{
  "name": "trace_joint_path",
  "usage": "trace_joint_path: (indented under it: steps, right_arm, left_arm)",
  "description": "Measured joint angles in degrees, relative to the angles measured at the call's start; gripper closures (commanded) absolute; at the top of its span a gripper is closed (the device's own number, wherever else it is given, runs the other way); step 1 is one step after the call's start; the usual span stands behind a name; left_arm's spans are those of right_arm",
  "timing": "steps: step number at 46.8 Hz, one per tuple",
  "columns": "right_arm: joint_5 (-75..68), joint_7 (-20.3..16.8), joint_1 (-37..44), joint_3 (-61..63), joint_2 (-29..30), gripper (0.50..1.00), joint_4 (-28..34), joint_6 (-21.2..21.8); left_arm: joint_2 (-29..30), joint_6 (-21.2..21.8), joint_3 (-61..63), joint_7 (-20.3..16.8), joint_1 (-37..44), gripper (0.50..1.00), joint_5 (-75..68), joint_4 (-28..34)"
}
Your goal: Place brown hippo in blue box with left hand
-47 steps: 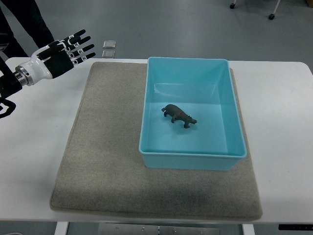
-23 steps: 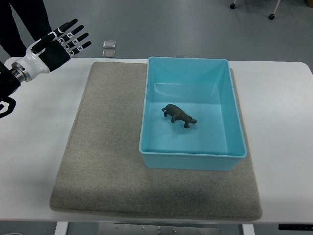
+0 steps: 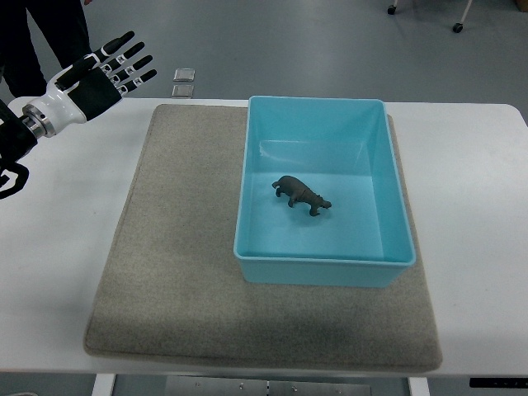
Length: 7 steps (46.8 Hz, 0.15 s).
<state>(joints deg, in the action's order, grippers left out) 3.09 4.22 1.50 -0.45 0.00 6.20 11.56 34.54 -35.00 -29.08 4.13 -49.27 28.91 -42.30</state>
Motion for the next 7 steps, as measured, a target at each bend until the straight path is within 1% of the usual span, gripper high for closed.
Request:
trace_joint_path:
  steps: [7]
  right_arm:
    - [0.23, 0.0, -0.02, 0.01, 0.0, 0.564, 0.53, 0.26]
  left_arm:
    - [0.15, 0.0, -0.01, 0.0, 0.05, 0.5, 0.0, 0.03]
